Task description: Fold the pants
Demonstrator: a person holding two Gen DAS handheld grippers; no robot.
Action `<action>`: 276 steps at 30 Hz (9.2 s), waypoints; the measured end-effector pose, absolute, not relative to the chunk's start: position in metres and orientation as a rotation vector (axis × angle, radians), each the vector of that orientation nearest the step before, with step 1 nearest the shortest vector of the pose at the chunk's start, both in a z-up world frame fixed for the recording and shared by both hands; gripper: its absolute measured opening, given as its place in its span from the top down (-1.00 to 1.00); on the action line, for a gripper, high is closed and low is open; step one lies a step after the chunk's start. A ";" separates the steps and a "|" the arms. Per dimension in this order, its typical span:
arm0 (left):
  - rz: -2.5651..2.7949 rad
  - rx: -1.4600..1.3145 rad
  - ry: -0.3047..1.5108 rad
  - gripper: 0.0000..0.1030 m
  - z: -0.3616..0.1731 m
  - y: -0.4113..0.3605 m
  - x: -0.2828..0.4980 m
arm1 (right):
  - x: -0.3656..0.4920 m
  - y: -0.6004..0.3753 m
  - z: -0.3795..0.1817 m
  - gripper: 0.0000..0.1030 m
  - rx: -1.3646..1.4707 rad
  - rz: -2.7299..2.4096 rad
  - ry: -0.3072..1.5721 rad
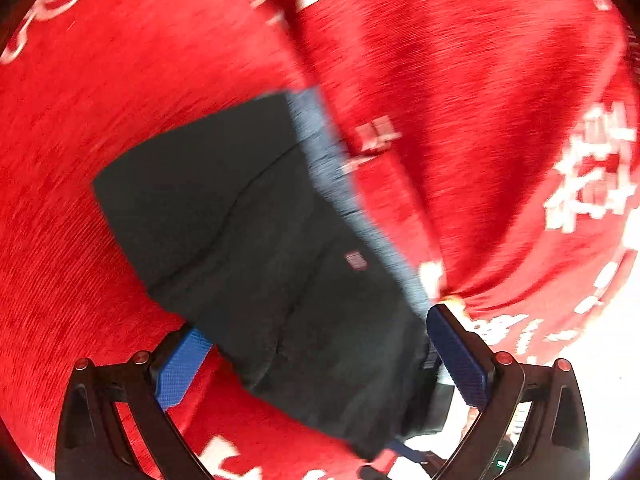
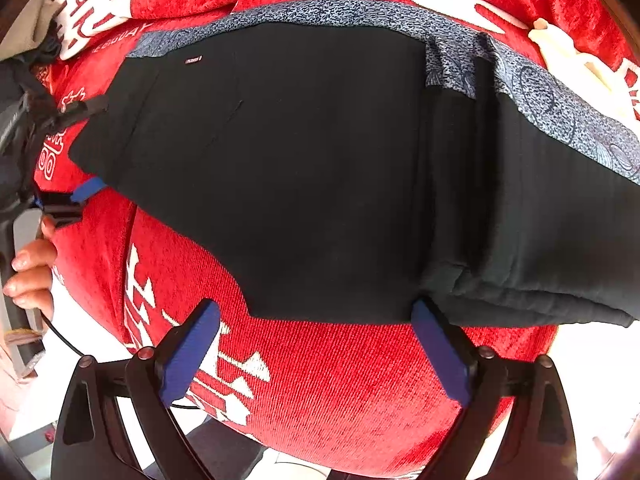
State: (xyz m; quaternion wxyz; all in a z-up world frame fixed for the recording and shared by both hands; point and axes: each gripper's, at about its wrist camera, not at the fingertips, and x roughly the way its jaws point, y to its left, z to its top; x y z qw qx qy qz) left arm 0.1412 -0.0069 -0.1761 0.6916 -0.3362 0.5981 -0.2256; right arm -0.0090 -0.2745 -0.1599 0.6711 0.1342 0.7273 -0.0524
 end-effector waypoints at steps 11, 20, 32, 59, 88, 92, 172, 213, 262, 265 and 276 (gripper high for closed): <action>-0.310 -0.321 1.409 0.19 -0.190 -0.037 0.142 | -0.014 -0.280 -0.157 -0.90 0.346 -0.086 1.591; -0.299 0.400 1.036 0.43 -0.136 -0.106 0.091 | 0.006 -0.306 -0.087 -0.89 0.415 -0.044 1.449; -0.310 0.581 0.947 0.43 -0.144 -0.129 0.080 | 0.211 -0.251 -0.079 -0.90 0.596 0.449 1.555; -0.685 0.585 0.740 0.42 -0.007 -0.280 -0.016 | 0.142 -0.331 -0.034 0.60 0.861 0.442 1.268; -0.831 0.762 0.941 -0.36 -0.075 -0.364 -0.078 | -0.158 -0.569 -0.138 0.32 1.270 -0.114 1.079; -0.643 0.645 1.080 -0.36 -0.087 -0.338 -0.015 | -0.169 -0.569 -0.104 0.19 1.038 -0.295 1.195; -0.430 0.408 1.432 -0.94 -0.143 -0.268 0.040 | -0.140 -0.509 -0.096 -0.59 0.672 -0.337 1.421; -0.846 0.100 1.514 -1.00 -0.188 -0.311 0.090 | -0.085 -0.593 -0.172 -0.70 0.939 0.233 1.274; -0.748 0.183 1.259 -0.77 -0.072 -0.151 0.090 | -0.072 -0.432 -0.087 0.38 0.795 -0.240 1.322; -0.718 0.193 1.315 -0.77 -0.108 -0.169 0.096 | -0.054 -0.410 -0.084 0.38 0.695 -0.176 1.317; -0.576 0.380 1.349 -0.77 -0.128 -0.162 0.079 | -0.035 -0.395 -0.121 0.45 0.593 -0.175 1.376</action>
